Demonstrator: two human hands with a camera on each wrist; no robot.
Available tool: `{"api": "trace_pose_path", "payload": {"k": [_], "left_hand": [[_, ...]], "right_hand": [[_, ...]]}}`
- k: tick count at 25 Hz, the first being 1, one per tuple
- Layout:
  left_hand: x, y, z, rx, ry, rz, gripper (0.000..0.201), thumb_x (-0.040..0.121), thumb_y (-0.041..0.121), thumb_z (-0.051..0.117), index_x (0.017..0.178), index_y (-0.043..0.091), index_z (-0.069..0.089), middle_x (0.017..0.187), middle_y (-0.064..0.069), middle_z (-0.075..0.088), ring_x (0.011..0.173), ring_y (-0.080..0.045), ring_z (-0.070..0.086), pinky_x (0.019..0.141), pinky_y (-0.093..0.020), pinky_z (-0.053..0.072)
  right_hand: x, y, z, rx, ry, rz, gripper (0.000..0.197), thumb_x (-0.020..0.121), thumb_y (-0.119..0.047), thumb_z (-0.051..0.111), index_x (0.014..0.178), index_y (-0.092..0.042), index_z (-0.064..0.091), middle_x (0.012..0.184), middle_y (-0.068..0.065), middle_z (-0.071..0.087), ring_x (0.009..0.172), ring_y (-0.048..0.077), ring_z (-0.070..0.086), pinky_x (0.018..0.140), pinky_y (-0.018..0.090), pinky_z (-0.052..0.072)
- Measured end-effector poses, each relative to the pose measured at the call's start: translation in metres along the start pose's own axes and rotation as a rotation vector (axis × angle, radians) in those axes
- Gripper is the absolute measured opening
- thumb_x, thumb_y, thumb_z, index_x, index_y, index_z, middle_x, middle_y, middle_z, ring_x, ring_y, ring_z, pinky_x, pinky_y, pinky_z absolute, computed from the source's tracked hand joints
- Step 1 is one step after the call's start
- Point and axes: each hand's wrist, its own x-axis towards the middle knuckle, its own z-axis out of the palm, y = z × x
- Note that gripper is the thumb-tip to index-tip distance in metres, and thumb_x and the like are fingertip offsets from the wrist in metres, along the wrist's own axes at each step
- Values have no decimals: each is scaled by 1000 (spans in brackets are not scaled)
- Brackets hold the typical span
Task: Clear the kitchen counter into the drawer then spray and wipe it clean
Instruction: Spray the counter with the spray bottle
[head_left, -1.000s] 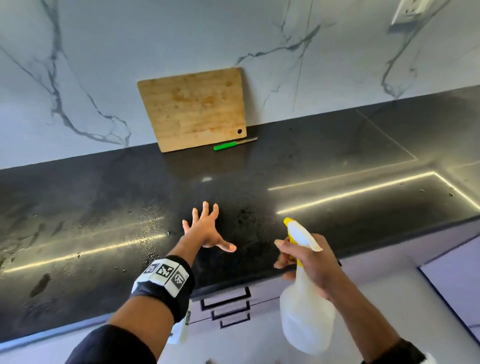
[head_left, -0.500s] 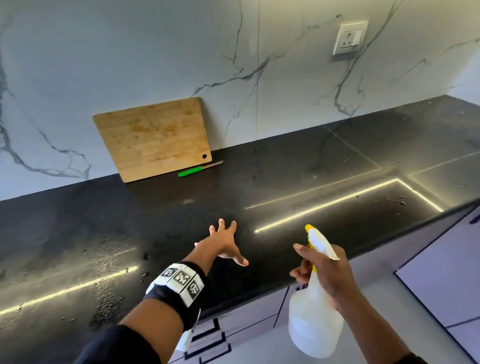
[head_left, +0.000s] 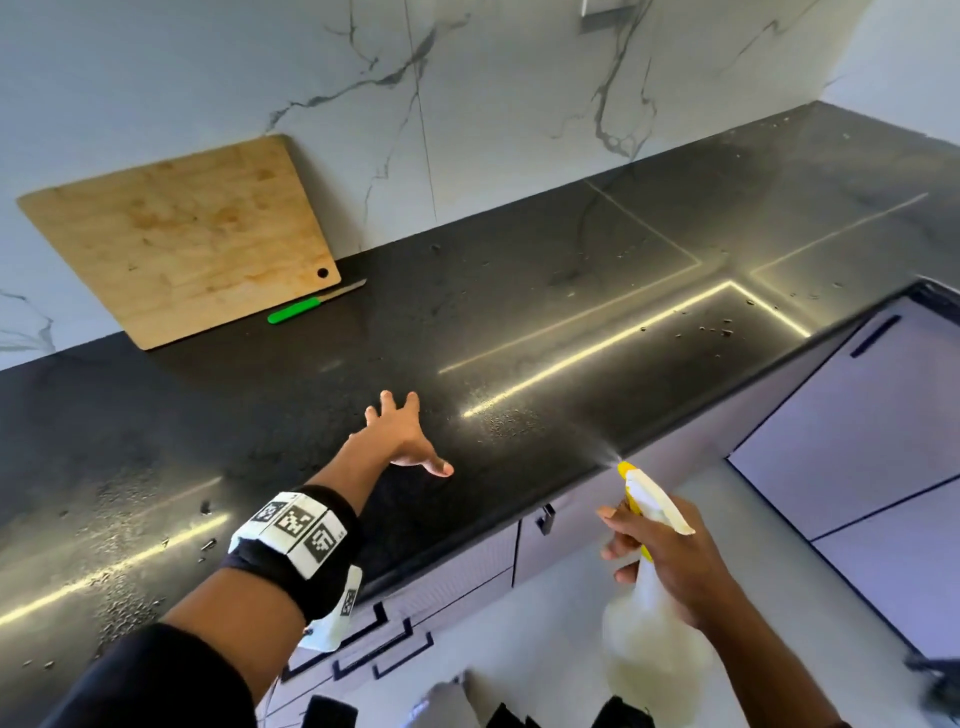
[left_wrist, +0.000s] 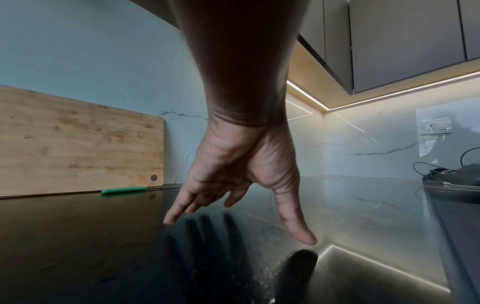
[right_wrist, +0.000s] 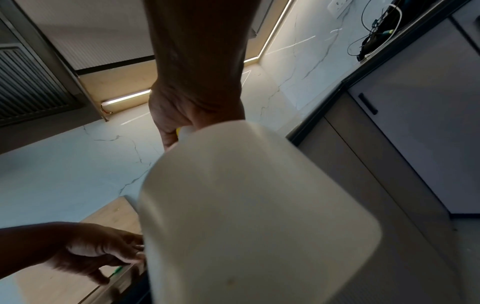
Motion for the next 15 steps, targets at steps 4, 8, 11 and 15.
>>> {"api": "trace_pose_path", "payload": {"k": [4, 8, 11, 15], "left_hand": [[27, 26, -15, -13, 26, 120, 133, 67, 56, 81, 153, 25, -16, 159, -9, -27, 148, -34, -15, 118, -60, 6], [68, 59, -51, 96, -114, 88, 140, 65, 58, 81, 150, 23, -24, 155, -12, -34, 145, -38, -20, 118, -60, 8], [102, 90, -87, 105, -107, 108, 141, 64, 59, 82, 152, 20, -21, 157, -13, -29, 147, -39, -14, 118, -59, 10], [137, 115, -112, 62, -110, 94, 142, 62, 57, 84, 152, 21, -20, 157, -9, -30, 147, -38, -16, 114, -67, 12]], "right_hand": [[34, -28, -2, 33, -4, -7, 24, 88, -20, 72, 83, 2, 62, 70, 24, 65, 66, 29, 66, 57, 35, 55], [85, -82, 6, 8, -91, -43, 26, 87, -21, 71, 80, 0, 60, 63, 22, 59, 58, 33, 64, 50, 32, 51], [130, -124, 11, 10, -114, -56, 22, 88, -20, 69, 77, -3, 60, 65, 21, 61, 63, 35, 66, 50, 30, 50], [183, -158, 10, -35, -94, -12, 29, 88, -23, 70, 73, -3, 54, 57, 18, 53, 53, 31, 61, 49, 30, 48]]}}
